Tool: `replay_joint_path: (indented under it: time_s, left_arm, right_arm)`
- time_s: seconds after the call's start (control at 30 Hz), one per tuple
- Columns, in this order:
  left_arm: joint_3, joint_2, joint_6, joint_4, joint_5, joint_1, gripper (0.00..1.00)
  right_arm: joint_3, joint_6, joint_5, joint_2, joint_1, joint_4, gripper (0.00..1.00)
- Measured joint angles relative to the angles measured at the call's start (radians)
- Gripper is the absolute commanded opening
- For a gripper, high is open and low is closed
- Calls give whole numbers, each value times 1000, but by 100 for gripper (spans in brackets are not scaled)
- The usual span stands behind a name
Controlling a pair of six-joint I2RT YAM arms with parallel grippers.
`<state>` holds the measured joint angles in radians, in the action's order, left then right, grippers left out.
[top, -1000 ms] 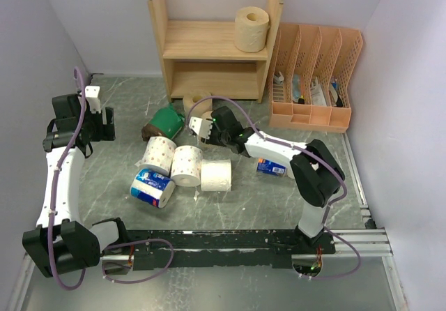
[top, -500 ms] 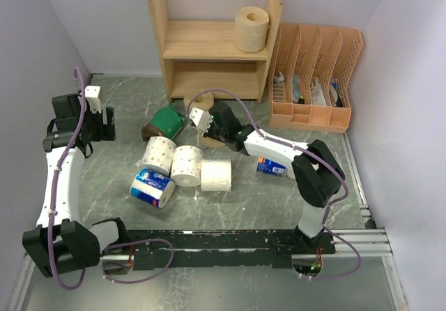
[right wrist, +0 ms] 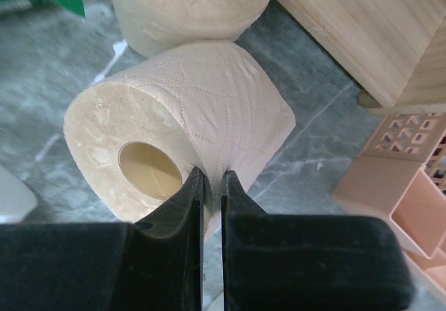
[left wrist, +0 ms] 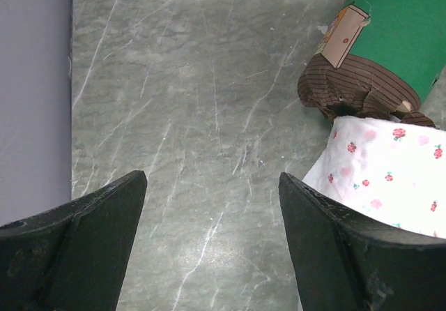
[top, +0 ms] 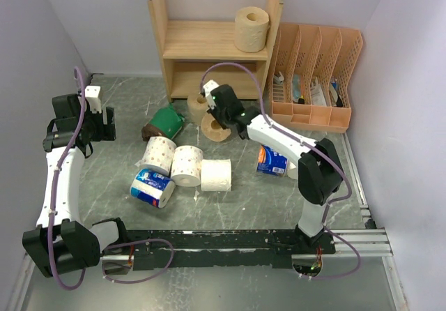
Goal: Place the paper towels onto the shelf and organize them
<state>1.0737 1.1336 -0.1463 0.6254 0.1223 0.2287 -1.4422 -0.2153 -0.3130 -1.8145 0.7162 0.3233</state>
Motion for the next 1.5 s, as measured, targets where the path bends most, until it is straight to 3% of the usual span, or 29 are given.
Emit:
replay_joint_path:
  time_s: [0.2,0.43,0.6,0.77,0.97,1.2,1.5]
  left_arm:
    - [0,0,0,0,2,0,88]
    - [0,0,0,0,2,0,88]
    - [0,0,0,0,2,0,88]
    - [0,0,0,0,2,0,88]
    - [0,0,0,0,2,0,88]
    - [0,0,0,1,2,0,88]
    - [0,0,0,1,2,0,88]
  right_arm:
    - [-153,206,159,16,-98,125,0]
    - [-61,457,372,187,-229,51,0]
    - [-61,743,488,222,-345,-59,0]
    - [-107,931,471,202,-401,-87,0]
    - [-298,1070,447,134,-388,-94,0]
    - [-473,1140,387,51,-384,-110,0]
    - [-495,1182,367,-76,-380,-117,0]
